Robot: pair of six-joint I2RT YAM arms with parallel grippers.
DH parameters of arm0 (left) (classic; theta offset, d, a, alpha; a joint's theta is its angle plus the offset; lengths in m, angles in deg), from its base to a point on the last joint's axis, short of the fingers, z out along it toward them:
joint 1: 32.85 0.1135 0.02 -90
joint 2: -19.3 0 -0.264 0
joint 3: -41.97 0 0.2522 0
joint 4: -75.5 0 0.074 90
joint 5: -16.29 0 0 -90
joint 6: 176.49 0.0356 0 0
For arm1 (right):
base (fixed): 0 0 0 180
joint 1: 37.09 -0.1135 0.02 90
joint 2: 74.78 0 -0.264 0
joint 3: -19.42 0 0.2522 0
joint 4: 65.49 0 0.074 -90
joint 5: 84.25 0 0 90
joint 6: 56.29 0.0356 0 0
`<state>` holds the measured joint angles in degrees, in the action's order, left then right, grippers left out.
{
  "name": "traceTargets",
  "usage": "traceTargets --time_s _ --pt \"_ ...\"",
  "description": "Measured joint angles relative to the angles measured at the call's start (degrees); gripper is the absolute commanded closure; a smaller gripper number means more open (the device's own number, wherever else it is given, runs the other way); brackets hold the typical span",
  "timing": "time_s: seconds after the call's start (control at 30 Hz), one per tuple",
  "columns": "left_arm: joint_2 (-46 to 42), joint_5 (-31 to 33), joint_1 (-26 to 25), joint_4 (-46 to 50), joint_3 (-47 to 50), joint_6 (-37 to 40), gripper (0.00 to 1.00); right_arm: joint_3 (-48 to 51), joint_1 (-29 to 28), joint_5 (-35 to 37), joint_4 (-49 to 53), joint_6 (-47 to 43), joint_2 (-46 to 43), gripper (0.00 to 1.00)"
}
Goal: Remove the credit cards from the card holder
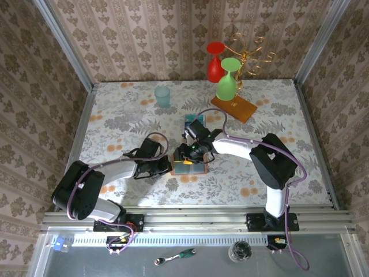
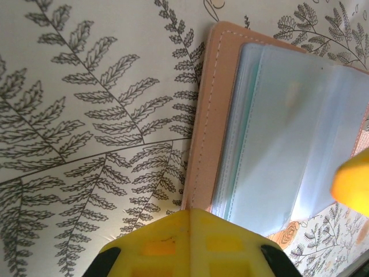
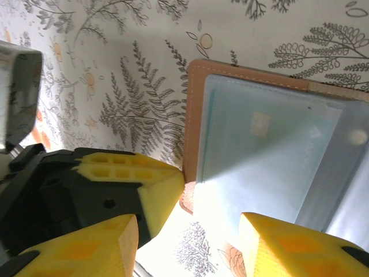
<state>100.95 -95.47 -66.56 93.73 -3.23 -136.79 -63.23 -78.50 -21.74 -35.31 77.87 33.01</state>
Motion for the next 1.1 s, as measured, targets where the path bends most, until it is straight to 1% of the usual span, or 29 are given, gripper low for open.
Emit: traceTargets --time_s 0.57,1.1 --pt "0.3 0.0 0.7 0.2 0.0 1.0 0.99 0.0 0.0 -0.1 0.2 1.0 2.9 0.48" --pt "1.1 -0.9 1.2 0.3 -0.2 1.0 0.99 0.0 0.0 4.5 4.7 -0.9 1.5 0.48"
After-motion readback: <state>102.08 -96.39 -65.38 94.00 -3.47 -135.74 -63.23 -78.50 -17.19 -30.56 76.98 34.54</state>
